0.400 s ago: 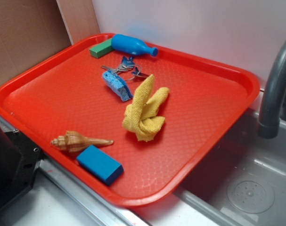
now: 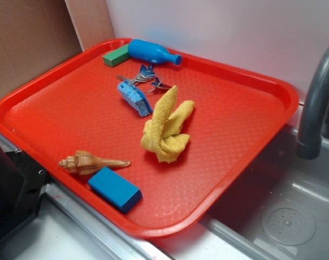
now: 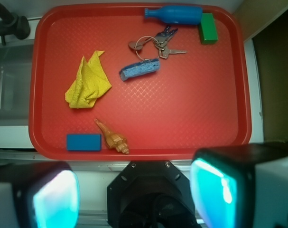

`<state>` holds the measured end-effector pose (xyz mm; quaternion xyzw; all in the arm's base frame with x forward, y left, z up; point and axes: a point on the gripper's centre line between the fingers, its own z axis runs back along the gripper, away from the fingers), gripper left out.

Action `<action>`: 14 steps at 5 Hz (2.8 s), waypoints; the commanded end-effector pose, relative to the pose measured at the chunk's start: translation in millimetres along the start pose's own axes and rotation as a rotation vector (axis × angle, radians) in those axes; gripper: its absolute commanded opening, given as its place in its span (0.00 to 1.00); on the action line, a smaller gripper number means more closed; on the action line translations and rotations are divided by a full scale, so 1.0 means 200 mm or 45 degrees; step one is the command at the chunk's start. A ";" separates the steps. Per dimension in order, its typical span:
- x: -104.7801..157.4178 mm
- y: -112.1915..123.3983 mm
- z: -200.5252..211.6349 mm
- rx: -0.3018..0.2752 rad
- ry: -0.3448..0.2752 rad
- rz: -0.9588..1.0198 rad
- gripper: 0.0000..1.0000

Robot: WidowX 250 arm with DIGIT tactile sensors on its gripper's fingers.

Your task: Grab the yellow cloth.

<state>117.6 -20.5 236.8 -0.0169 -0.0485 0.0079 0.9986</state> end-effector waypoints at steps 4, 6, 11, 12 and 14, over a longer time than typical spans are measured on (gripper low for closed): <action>0.40 -0.48 -1.05 0.052 0.105 -0.821 1.00; 0.41 -0.28 -1.09 0.041 0.218 -0.607 0.00; 0.09 0.17 -0.14 0.098 -0.054 0.229 0.00; 0.09 0.19 -0.06 0.135 -0.088 0.317 0.00; 0.14 0.21 -0.05 0.199 -0.114 0.389 1.00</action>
